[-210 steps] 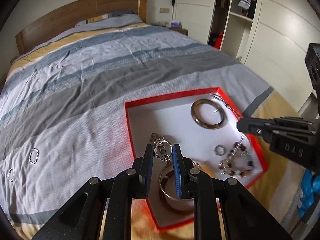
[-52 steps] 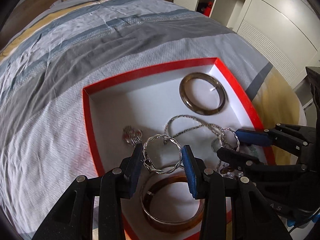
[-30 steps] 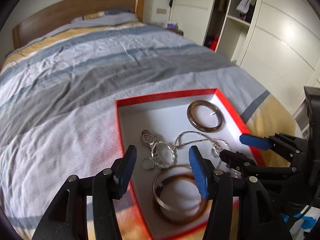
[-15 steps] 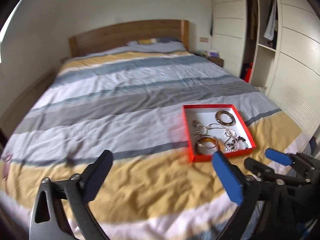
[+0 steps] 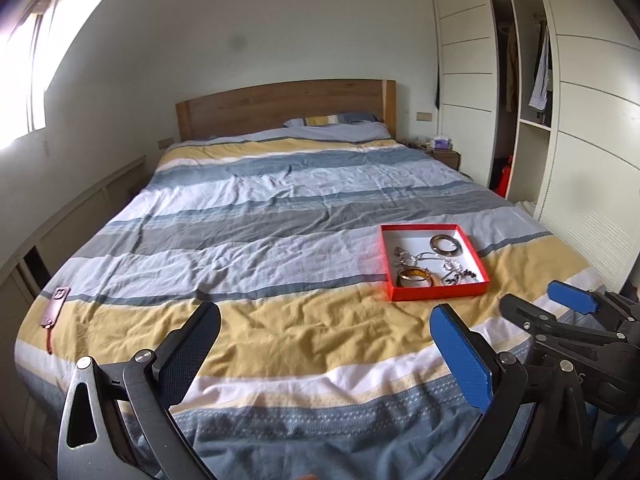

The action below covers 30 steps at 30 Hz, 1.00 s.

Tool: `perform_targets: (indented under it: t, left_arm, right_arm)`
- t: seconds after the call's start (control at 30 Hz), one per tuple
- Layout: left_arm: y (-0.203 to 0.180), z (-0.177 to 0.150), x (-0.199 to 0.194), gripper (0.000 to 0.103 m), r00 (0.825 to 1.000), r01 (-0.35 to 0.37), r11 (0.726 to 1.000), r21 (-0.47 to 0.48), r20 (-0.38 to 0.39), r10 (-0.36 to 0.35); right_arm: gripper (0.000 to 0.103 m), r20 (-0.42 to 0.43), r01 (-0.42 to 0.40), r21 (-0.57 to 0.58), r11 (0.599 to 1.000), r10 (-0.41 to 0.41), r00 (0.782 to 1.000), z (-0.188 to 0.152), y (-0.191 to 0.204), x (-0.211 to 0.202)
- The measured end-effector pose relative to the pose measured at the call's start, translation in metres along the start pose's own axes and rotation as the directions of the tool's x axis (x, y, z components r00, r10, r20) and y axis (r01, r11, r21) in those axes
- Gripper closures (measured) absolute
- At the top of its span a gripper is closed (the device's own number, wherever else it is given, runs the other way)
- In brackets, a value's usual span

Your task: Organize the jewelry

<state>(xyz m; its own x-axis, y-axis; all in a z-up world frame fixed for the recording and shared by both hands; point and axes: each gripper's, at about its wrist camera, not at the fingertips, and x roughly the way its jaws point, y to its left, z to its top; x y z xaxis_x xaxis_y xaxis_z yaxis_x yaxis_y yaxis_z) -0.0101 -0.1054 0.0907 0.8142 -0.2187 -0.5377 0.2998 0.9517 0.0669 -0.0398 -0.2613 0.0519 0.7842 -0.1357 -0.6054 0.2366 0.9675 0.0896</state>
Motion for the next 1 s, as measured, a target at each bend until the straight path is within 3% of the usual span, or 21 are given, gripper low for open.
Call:
perform_targets:
  t: [0.27,0.6,1.0]
  left_arm:
    - [0.001,-0.014,-0.008,0.001,0.999,-0.051,0.999,0.005,-0.008,0.051]
    - [0.003,-0.025,0.000,0.001,0.999,-0.037,0.999,-0.001,-0.031,0.036]
    - [0.018,-0.043,0.032,0.001,0.995,-0.013,0.999,-0.040,-0.098,0.009]
  right_arm:
    - [0.035,0.032,0.021,-0.013,1.000,-0.021,0.999,-0.011,0.001,-0.011]
    - [0.035,0.012,0.031,-0.004,1.000,-0.031,0.999,-0.016,-0.001,-0.009]
    - [0.035,-0.050,0.056,-0.008,0.998,-0.057,0.997,-0.024,0.000,0.024]
